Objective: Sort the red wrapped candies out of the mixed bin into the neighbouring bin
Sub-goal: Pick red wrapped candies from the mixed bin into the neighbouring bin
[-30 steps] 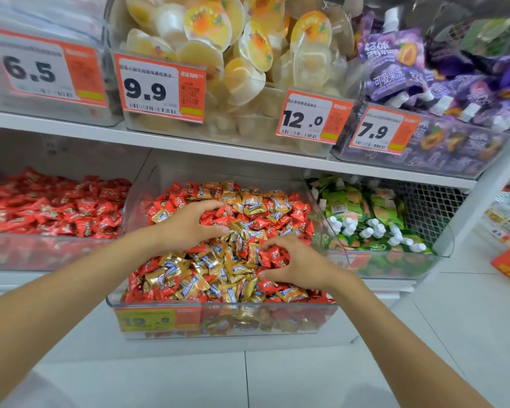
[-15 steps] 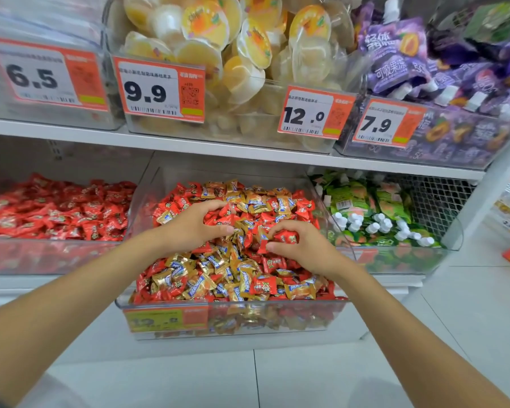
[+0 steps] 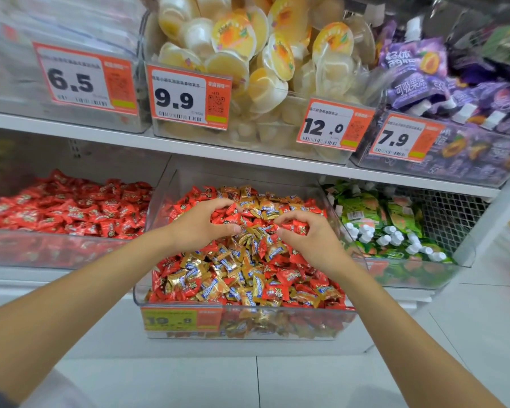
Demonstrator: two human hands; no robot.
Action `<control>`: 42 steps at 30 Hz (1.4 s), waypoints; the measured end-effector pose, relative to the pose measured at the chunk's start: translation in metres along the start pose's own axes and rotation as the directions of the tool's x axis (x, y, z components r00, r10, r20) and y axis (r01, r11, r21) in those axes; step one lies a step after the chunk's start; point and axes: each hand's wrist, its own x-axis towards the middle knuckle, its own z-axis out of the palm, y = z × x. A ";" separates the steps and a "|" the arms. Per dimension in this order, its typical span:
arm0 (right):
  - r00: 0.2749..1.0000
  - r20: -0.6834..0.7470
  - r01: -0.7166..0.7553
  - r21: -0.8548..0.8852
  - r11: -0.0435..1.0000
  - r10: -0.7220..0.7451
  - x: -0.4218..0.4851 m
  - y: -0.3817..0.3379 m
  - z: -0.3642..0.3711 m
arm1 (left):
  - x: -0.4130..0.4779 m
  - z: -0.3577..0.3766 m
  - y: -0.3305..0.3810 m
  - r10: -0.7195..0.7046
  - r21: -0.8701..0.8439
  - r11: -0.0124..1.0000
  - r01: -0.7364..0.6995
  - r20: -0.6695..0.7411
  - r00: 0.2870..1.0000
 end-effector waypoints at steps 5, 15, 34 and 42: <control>0.999 0.007 0.035 -0.030 0.999 -0.035 0.000 -0.013 0.010 | -0.012 -0.011 0.007 0.014 0.016 1.000 -0.013 -0.057 0.998; 0.991 0.062 0.115 0.090 0.989 -0.121 0.017 -0.073 0.059 | -0.075 -0.086 0.009 0.029 -0.127 0.990 -0.067 -0.275 0.961; 0.826 0.564 0.191 -0.280 0.941 0.000 0.170 -0.145 0.274 | -0.091 -0.251 -0.181 -0.300 0.260 0.875 0.409 -0.373 0.878; 0.839 0.517 0.396 -0.367 0.842 -0.170 0.148 -0.138 0.236 | -0.100 -0.240 -0.181 -0.256 0.166 0.913 0.373 -0.477 0.841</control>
